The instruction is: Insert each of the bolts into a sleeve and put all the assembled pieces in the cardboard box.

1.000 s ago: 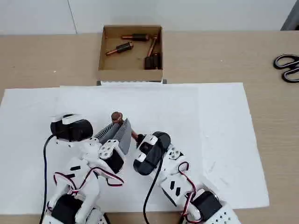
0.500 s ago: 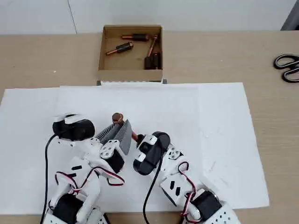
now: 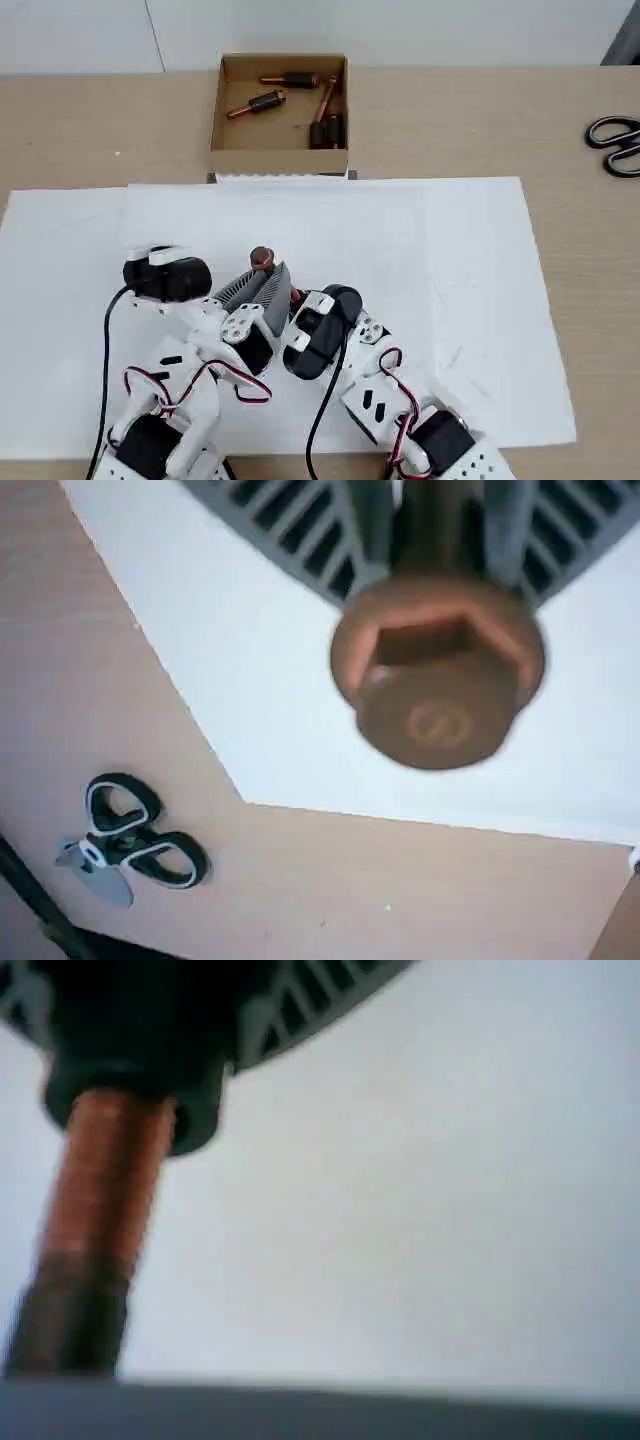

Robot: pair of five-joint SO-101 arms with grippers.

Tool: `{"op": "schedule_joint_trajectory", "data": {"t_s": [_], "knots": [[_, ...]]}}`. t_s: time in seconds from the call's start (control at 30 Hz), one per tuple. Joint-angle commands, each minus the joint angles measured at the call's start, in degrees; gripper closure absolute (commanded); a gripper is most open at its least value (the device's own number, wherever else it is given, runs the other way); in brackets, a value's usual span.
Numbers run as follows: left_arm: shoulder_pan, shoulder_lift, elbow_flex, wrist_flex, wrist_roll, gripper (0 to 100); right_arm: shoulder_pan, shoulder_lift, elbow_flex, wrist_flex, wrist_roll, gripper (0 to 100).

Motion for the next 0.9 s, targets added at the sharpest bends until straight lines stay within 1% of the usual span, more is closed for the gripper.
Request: {"op": "schedule_joint_trajectory", "data": {"t_s": [0.0, 0.17, 0.27, 0.37, 0.53, 0.7, 0.77, 0.87], "knots": [[0.9, -0.4, -0.1, 0.7, -0.1, 100, -0.7, -0.4, -3.0, -3.3, 0.5, 99.5], [3.0, -0.4, -0.2, 7.3, -0.4, 99, -0.7, -0.3, -4.0, -4.9, 0.6, 99.5], [4.7, -0.4, -0.2, 9.8, -0.4, 99, -0.7, -0.3, -4.5, -5.1, 0.6, 99.5], [5.8, -0.4, 0.0, 10.3, -0.4, 99, -0.7, -0.3, -4.6, -5.1, 0.9, 99.5], [6.8, -0.3, 0.0, 10.5, -0.4, 99, -0.7, -0.4, -4.5, -6.9, 3.6, 99.5], [5.7, -0.3, 0.0, 10.3, -3.6, 99, -0.7, -0.3, -3.9, -7.5, 3.8, 99.5], [4.7, -0.3, 0.0, 10.2, -3.7, 96, -0.7, -0.3, -3.4, -7.5, 3.7, 99.5], [3.1, -0.3, -0.2, 10.5, -4.7, 87, -0.7, -0.3, -3.4, -7.5, 3.6, 99.5]]}}
